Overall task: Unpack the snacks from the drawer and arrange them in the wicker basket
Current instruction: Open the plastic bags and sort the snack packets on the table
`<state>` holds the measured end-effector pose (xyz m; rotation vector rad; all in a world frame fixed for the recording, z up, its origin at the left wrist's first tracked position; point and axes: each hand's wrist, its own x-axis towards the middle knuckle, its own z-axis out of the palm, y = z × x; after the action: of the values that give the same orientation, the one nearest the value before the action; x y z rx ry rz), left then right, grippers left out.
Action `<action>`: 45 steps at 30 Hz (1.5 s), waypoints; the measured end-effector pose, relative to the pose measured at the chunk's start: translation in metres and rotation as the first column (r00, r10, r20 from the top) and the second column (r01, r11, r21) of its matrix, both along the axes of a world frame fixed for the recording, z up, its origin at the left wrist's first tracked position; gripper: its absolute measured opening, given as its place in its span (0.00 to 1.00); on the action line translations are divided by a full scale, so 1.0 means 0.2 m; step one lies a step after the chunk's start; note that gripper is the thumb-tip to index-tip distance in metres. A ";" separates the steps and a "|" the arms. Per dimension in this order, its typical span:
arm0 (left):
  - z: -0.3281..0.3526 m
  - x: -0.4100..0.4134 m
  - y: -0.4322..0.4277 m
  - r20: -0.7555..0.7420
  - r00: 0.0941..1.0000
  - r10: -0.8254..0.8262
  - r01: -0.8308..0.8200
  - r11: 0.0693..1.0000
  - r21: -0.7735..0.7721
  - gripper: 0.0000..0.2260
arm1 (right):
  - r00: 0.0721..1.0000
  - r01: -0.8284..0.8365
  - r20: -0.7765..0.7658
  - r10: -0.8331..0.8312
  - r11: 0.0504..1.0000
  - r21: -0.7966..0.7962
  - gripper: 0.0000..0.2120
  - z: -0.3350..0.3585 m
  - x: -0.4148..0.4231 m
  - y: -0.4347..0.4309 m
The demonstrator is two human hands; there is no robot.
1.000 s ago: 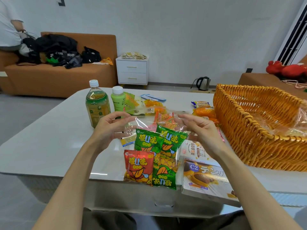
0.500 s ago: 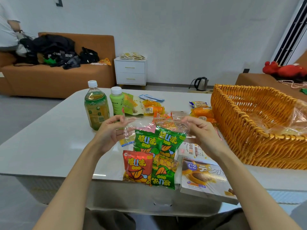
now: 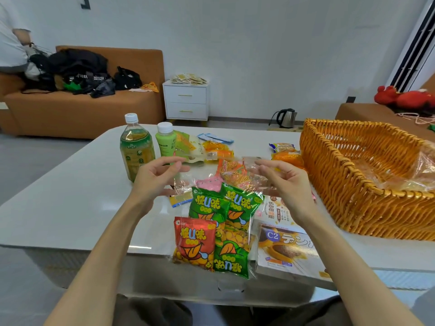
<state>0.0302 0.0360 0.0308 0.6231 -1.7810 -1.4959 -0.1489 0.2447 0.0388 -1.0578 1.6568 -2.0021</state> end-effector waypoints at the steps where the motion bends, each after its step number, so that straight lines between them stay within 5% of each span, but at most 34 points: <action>1: 0.00 0.00 0.00 -0.016 1.000 0.002 -0.001 1.000 0.026 0.08 | 1.000 0.000 0.015 0.000 1.000 0.005 0.07 0.00 -0.01 0.00; 6: -0.04 -0.04 0.01 -0.058 0.998 -0.002 0.013 0.983 0.184 0.07 | 0.997 -0.064 0.055 0.062 0.998 0.023 0.09 0.00 -0.04 0.02; 14: -0.07 -0.03 -0.04 0.008 0.998 -0.064 0.062 0.985 0.162 0.09 | 0.930 -0.102 -0.331 0.159 0.978 0.184 0.13 -0.04 -0.03 0.11; 20: -0.06 -0.01 -0.03 0.029 0.996 -0.087 0.083 0.990 0.117 0.09 | 0.695 0.176 -0.711 -0.102 0.984 0.031 0.18 -0.12 -0.04 0.08; 24: -0.04 -0.01 0.00 0.018 0.996 -0.091 0.087 0.985 0.152 0.09 | 0.554 0.288 -0.792 -0.255 0.952 -0.105 0.17 -0.16 -0.05 0.05; 27: -0.03 -0.01 0.01 -0.008 0.996 -0.086 0.086 0.971 0.223 0.08 | 0.557 0.329 -0.762 -0.330 0.930 -0.162 0.16 -0.17 -0.03 0.04; 31: -0.03 -0.01 0.02 -0.111 0.990 -0.090 0.123 0.933 0.339 0.07 | 0.725 0.334 -0.602 -0.335 0.935 -0.118 0.16 -0.17 -0.01 0.02; 42: -0.07 0.00 0.08 -0.088 0.995 0.037 -0.015 0.971 0.237 0.13 | 0.941 0.275 -0.223 -0.253 0.959 0.073 0.16 -0.12 0.06 0.00; 45: -0.06 0.01 0.09 -0.071 0.995 0.076 -0.062 0.983 0.175 0.13 | 0.985 0.170 0.007 -0.172 0.976 0.137 0.18 -0.06 0.02 0.03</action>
<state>0.0317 0.0541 0.0184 0.6960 -1.5668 -1.6162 -0.1448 0.2511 0.0267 -0.8724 1.9022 -1.9608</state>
